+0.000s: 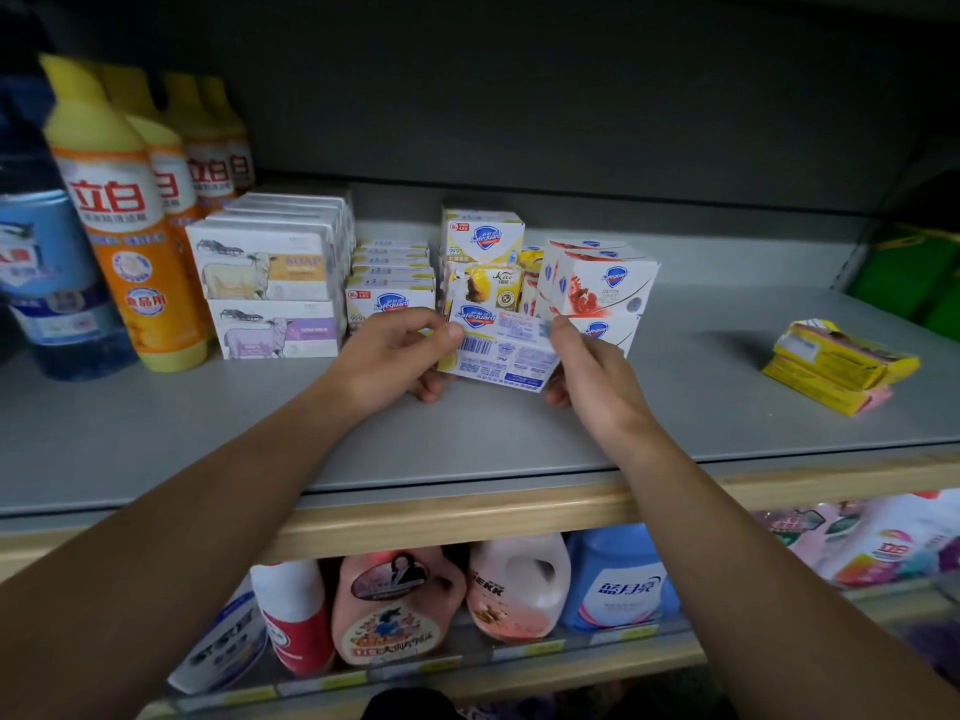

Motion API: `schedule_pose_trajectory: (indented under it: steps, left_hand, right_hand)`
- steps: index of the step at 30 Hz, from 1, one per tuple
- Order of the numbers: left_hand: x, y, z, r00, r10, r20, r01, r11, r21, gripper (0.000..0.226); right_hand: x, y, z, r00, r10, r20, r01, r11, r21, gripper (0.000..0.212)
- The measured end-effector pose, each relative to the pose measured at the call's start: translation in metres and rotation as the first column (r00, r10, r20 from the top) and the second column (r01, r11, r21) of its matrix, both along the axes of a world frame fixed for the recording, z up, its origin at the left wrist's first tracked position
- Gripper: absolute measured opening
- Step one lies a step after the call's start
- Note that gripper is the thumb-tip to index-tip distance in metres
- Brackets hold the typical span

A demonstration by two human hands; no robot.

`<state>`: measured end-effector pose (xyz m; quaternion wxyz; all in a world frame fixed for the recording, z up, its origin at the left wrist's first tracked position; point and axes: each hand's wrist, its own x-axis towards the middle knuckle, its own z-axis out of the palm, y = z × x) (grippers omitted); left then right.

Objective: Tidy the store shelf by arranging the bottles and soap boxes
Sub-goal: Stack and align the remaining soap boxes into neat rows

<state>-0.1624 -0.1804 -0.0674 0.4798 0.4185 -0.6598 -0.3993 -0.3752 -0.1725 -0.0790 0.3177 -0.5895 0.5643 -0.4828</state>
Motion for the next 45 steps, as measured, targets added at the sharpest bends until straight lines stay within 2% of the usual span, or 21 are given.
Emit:
schedule_pose_trajectory:
  steps: [6, 9, 12, 14, 15, 18, 20, 22, 25, 27, 30, 33, 36, 39, 41, 42, 45]
  left_hand:
    - [0.002, -0.004, -0.004, 1.000, 0.006, -0.010, -0.007, 1.000, -0.030, 0.013]
    - [0.003, -0.007, -0.007, 1.000, 0.021, -0.024, -0.021, 1.000, -0.014, 0.032]
    - [0.004, -0.007, -0.007, 0.997, -0.001, -0.081, 0.006, 0.998, 0.065, 0.038]
    - [0.003, -0.006, -0.006, 0.986, -0.036, -0.162, 0.058, 0.989, 0.135, 0.034]
    - [0.002, -0.006, -0.006, 0.980, -0.040, -0.193, 0.072, 0.984, 0.163, 0.029]
    - [0.002, -0.009, -0.006, 0.975, -0.007, -0.222, 0.060, 0.971, 0.231, 0.023]
    - [0.004, -0.011, -0.006, 0.973, -0.012, -0.231, 0.069, 0.969, 0.238, 0.016]
    - [0.005, -0.012, -0.006, 0.966, -0.043, -0.255, 0.100, 0.971, 0.216, 0.014]
    - [0.007, -0.011, -0.004, 0.948, -0.092, -0.304, 0.148, 0.974, 0.168, 0.032]
    - [0.008, -0.011, -0.004, 0.936, -0.123, -0.329, 0.175, 0.976, 0.132, 0.037]
    - [0.010, -0.011, -0.007, 0.915, -0.171, -0.366, 0.213, 0.974, 0.078, 0.034]
    - [0.009, -0.013, -0.009, 0.933, -0.170, -0.316, 0.181, 0.984, 0.006, 0.032]
    - [0.010, -0.014, -0.011, 0.934, -0.174, -0.311, 0.179, 0.984, -0.014, 0.031]
    - [0.011, -0.015, -0.011, 0.930, -0.171, -0.326, 0.180, 0.984, -0.002, 0.030]
    - [0.010, -0.013, -0.009, 0.935, -0.151, -0.321, 0.172, 0.984, 0.038, 0.020]
    - [0.008, -0.012, -0.008, 0.953, -0.121, -0.278, 0.139, 0.989, 0.047, 0.013]
    - [0.004, -0.013, -0.012, 0.997, 0.072, 0.004, -0.072, 0.996, -0.052, 0.015]
  right_hand:
    - [0.000, 0.003, 0.001, 1.000, 0.004, 0.001, -0.004, 1.000, -0.022, 0.047]
    - [-0.001, 0.003, 0.001, 1.000, 0.008, 0.029, -0.006, 0.998, -0.060, 0.037]
    - [-0.001, 0.001, 0.000, 0.983, 0.057, 0.176, -0.031, 0.989, -0.144, 0.013]
    - [-0.002, 0.000, -0.002, 0.957, 0.135, 0.259, -0.083, 0.976, -0.201, 0.019]
    - [-0.004, -0.001, -0.003, 0.952, 0.172, 0.253, -0.114, 0.967, -0.229, 0.026]
    - [-0.005, -0.004, -0.008, 0.970, 0.224, 0.099, -0.193, 0.948, -0.252, 0.044]
    - [-0.004, -0.003, -0.008, 0.965, 0.247, 0.087, -0.221, 0.946, -0.236, 0.050]
    - [-0.003, -0.004, -0.008, 0.969, 0.225, 0.098, -0.199, 0.954, -0.226, 0.052]
    - [-0.004, -0.007, -0.009, 0.990, 0.132, 0.049, -0.120, 0.972, -0.202, 0.044]
    - [-0.003, -0.006, -0.009, 0.991, 0.133, 0.022, -0.125, 0.968, -0.218, 0.040]
    - [-0.001, 0.000, -0.005, 0.993, 0.089, -0.074, -0.106, 0.954, -0.282, 0.047]
    - [0.001, 0.003, -0.004, 0.981, 0.059, -0.183, -0.113, 0.947, -0.302, 0.056]
    - [0.003, 0.004, -0.004, 0.967, 0.048, -0.251, -0.130, 0.938, -0.320, 0.054]
    - [0.003, 0.004, -0.004, 0.965, 0.057, -0.256, -0.144, 0.931, -0.336, 0.049]
    - [0.003, 0.004, -0.005, 0.975, 0.073, -0.208, -0.143, 0.928, -0.343, 0.044]
    - [0.002, 0.003, -0.006, 0.982, 0.076, -0.175, -0.132, 0.933, -0.335, 0.041]
    - [0.000, 0.000, -0.008, 0.990, 0.063, -0.127, -0.096, 0.957, -0.275, 0.035]
